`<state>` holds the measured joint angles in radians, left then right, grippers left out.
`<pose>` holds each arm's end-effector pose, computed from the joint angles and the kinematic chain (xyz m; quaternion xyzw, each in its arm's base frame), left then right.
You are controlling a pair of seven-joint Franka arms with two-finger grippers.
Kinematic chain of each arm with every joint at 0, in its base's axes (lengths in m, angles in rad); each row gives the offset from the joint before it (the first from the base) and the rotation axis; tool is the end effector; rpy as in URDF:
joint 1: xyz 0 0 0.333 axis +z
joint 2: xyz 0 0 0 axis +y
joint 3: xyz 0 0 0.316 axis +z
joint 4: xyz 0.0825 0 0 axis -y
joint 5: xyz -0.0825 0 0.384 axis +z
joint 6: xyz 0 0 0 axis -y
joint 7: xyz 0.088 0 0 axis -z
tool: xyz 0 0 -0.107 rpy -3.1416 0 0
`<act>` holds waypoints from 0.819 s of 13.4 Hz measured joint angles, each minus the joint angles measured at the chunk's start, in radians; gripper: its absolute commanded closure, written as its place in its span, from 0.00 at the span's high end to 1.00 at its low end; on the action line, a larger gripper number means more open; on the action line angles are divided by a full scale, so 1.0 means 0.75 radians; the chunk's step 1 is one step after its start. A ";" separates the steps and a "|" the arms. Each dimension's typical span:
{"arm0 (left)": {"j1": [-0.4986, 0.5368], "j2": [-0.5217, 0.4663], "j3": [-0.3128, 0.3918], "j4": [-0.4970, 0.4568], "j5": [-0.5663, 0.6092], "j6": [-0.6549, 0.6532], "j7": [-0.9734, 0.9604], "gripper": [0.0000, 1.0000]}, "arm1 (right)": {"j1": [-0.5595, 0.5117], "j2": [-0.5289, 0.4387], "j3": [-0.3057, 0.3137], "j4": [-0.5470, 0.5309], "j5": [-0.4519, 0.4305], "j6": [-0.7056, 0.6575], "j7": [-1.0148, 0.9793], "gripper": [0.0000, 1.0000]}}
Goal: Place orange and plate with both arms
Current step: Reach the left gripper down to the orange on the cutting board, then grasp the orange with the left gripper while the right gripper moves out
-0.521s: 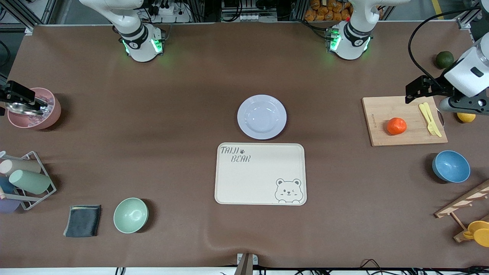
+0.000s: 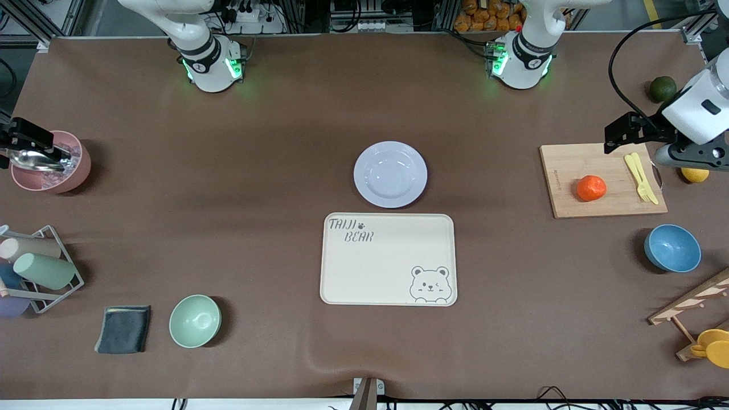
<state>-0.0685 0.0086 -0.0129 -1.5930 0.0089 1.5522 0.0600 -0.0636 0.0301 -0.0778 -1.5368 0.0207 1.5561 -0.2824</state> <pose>0.5524 -0.0441 0.6077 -0.9972 0.0706 0.0246 0.0047 0.5573 -0.0764 0.6225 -0.9975 -0.0705 0.0033 0.0101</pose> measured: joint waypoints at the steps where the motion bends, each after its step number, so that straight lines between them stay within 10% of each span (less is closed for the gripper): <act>1: 0.000 0.013 0.001 -0.003 0.000 -0.003 0.000 1.00 | -0.002 0.000 0.000 0.000 0.000 0.000 0.000 1.00; 11: 0.053 0.373 0.010 -0.105 0.127 0.119 -0.028 1.00 | -0.008 0.014 0.003 -0.010 -0.001 -0.014 0.000 1.00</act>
<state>-0.0288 0.2887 -0.0052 -1.6720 0.1042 1.6417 0.0391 -0.0694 0.0409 -0.0753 -1.5443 0.0202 1.5453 -0.2824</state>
